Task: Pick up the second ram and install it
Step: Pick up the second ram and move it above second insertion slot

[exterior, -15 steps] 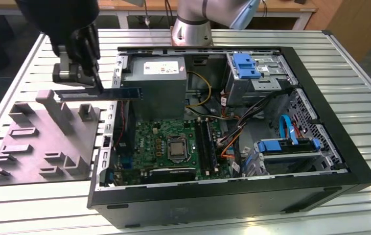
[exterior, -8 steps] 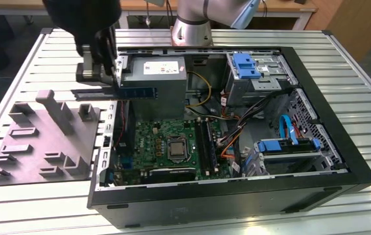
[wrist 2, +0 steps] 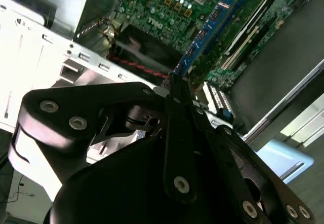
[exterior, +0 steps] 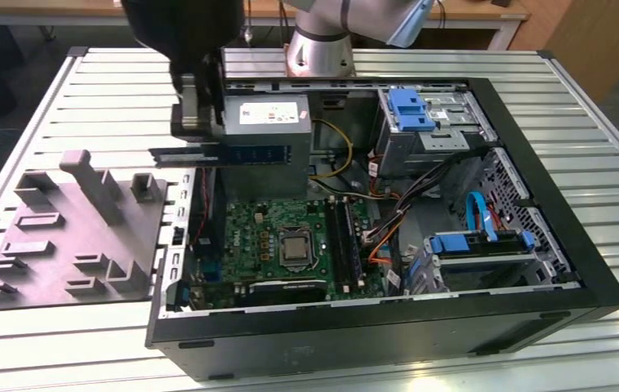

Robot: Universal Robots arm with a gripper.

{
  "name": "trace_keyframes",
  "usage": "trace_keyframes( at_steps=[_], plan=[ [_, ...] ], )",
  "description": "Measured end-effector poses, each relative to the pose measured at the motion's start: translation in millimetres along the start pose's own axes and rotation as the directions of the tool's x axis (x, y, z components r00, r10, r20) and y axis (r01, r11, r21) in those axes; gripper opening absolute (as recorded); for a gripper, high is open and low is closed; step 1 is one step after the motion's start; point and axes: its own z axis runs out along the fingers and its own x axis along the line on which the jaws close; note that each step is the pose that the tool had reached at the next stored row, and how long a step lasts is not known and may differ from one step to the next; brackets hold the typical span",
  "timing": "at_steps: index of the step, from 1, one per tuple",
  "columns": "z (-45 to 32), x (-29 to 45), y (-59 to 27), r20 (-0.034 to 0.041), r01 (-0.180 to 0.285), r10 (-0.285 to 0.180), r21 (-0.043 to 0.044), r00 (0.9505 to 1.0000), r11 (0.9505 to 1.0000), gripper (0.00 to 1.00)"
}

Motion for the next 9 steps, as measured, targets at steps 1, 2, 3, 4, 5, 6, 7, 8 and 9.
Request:
trace_keyframes(
  at_steps=[1, 2, 3, 4, 5, 6, 7, 8, 9],
  plan=[
    [-0.1, -0.1, -3.3, 0.0000, 0.000, 0.000, -0.0001, 1.0000, 1.0000, 0.11],
    [-0.1, -0.1, -6.8, 0.0000, 0.000, 0.000, -0.0002, 1.0000, 1.0000, 0.11],
    [-0.2, -0.2, -10.6, 0.0000, 0.000, 0.000, -0.0003, 1.0000, 1.0000, 0.11],
    [-0.3, -0.2, -14.4, 0.0000, 0.000, 0.000, -0.0004, 1.0000, 1.0000, 0.11],
    [-0.4, -0.3, -18.3, 0.0000, 0.000, 0.000, -0.0005, 1.0000, 1.0000, 0.11],
    [-0.4, -0.4, -22.3, 0.0001, 0.000, 0.000, -0.0006, 1.0000, 1.0000, 0.11],
    [-0.5, -0.4, -26.8, 0.0001, 0.000, 0.000, -0.0008, 1.0000, 1.0000, 0.11],
    [-0.6, -0.5, -30.8, -0.0001, 0.000, 0.000, -0.0009, 1.0000, 1.0000, 0.11],
    [-0.7, -0.6, -34.6, 0.0000, 0.000, 0.000, -0.0010, 1.0000, 1.0000, 0.11]
  ],
)
